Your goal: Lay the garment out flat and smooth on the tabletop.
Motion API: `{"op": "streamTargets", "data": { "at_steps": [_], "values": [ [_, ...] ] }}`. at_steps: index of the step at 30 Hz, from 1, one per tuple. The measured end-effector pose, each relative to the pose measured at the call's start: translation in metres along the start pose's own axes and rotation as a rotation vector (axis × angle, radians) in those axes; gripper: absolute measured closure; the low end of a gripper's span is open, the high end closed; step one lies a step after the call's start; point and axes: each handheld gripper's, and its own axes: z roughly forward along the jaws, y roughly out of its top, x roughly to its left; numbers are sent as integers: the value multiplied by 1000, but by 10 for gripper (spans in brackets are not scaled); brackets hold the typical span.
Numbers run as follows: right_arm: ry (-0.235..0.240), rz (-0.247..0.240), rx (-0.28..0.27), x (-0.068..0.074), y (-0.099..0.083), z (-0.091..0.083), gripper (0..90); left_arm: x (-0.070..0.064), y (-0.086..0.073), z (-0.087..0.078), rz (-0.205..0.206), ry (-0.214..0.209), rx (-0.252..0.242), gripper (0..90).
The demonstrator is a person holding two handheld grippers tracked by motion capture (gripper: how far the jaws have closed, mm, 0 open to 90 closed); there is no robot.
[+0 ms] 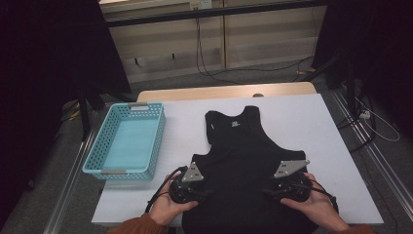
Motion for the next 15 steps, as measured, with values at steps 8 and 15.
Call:
{"op": "streamTargets", "data": {
  "at_steps": [8,15],
  "values": [
    [51,-4,7,4,0,-2,900,-1,1,-9,-22,3,55,894],
    [64,-14,24,17,-5,-9,900,-4,-8,-19,-29,-15,59,895]
  ]
}}
